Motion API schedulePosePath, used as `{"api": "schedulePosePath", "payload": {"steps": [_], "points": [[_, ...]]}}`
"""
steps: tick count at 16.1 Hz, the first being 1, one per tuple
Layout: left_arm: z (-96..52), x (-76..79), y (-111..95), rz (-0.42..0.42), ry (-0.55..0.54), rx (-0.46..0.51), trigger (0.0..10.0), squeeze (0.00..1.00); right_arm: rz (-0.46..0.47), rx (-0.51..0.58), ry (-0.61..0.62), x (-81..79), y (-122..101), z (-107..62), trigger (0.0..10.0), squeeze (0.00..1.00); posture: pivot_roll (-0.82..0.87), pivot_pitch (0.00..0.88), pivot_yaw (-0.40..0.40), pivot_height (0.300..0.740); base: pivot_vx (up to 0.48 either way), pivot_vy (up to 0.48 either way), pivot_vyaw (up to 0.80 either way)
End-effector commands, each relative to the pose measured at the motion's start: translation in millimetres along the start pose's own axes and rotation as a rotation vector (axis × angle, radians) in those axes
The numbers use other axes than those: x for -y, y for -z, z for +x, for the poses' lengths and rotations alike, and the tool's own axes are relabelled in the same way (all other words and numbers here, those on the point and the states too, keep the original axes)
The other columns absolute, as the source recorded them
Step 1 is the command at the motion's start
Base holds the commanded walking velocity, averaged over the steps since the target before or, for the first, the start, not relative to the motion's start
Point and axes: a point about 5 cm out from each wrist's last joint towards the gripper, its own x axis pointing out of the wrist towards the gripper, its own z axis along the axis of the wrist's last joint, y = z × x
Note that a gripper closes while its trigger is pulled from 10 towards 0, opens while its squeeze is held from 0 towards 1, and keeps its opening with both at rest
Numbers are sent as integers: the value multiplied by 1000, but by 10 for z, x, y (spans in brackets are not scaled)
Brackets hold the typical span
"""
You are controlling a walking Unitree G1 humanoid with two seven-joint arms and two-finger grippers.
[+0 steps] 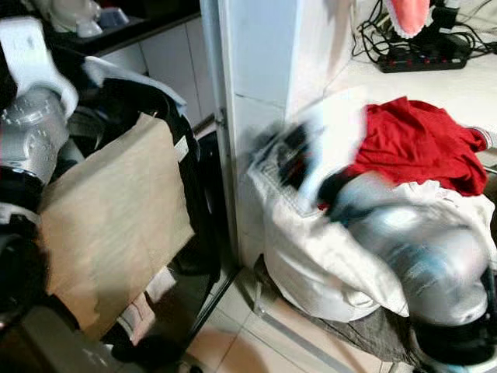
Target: Clothes washing
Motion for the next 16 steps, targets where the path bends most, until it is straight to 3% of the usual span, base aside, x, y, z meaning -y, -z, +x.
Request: {"api": "schedulePosePath", "payload": {"steps": [1, 3, 4, 5, 6, 8, 16], "points": [[15, -42, 136, 75, -55, -50, 10000, 0, -38, -17, -98, -164, 32, 34, 10000, 0, -117, 0, 107, 740, 0, 0, 0], [4, -62, 319, 108, -69, -111, 10000, 0, -30, -6, -100, -172, 30, 39, 10000, 0, -114, 0, 102, 740, 0, 0, 0], [-5, -96, 405, 13, -69, -125, 10000, 0, -26, 7, -89, -157, 16, 46, 10000, 0, -112, 0, 101, 740, 0, 0, 0], [-12, -117, 457, -2, -73, -138, 10000, 1000, -28, 10, -85, -150, 11, 47, 10000, 0, -111, 0, 98, 740, 0, 0, 0], [-20, -158, 518, 24, -94, -150, 10000, 1000, -43, 11, -88, -147, 17, 47, 10000, 0, -108, 0, 96, 740, 0, 0, 0], [-34, -237, 599, -2, -147, -174, 10000, 1000, -47, 12, -92, -146, 28, 50, 10000, 0, -103, 0, 90, 740, 0, 0, 0], [-45, -276, 660, -16, -157, -201, 10000, 1000, -46, -28, -56, -79, 96, 57, 10000, 0, -96, 0, 85, 740, 0, 0, 0]]}}
